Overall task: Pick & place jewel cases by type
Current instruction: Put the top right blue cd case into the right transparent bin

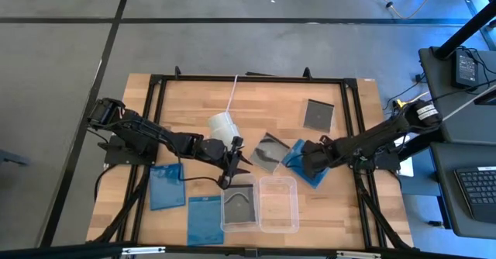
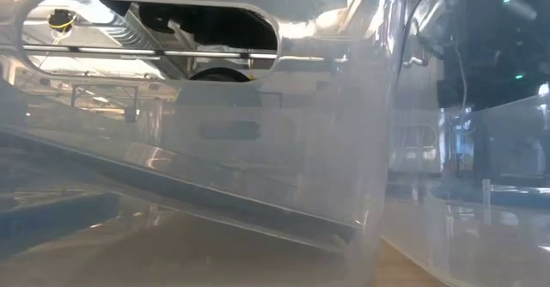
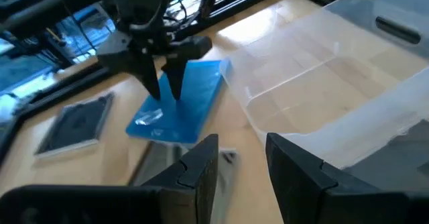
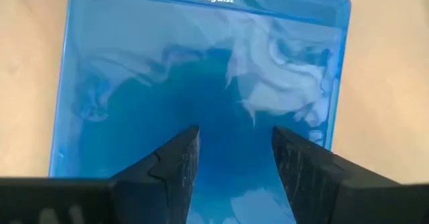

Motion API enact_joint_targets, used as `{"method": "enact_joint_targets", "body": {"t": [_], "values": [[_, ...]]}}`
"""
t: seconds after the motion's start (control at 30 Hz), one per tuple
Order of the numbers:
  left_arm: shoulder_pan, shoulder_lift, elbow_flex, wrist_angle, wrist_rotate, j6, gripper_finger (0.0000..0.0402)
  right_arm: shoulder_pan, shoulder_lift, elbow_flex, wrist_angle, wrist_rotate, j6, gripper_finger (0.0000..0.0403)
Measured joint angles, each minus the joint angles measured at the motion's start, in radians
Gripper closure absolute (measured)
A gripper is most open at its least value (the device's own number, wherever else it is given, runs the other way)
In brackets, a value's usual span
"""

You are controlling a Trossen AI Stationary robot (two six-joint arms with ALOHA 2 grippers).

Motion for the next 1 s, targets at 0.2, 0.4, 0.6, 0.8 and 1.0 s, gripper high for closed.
{"method": "enact_joint_targets", "body": {"t": [0.2, 0.4, 0.6, 0.8, 1.0], "values": [[0.014, 0.000, 0.000, -0.001, -0.206, 0.081, 0.0284, -0.132, 0.002, -0.003, 0.055, 0.010, -0.171, 0.0210], [0.078, 0.000, 0.007, -0.012, -0.178, 0.107, 0.0286, -0.265, 0.005, -0.005, 0.188, -0.029, -0.381, 0.0210], [0.114, 0.001, 0.104, -0.121, -0.136, 0.088, 0.0286, -0.349, 0.024, -0.005, 0.239, -0.080, -0.462, 0.0210], [0.172, 0.085, 0.256, -0.305, -0.127, -0.051, 0.0294, -0.379, 0.048, -0.003, 0.280, -0.097, -0.473, 0.0210], [0.219, 0.231, 0.350, -0.323, -0.061, -0.100, 0.0300, -0.407, 0.048, -0.005, 0.313, -0.105, -0.473, 0.0210]]}}
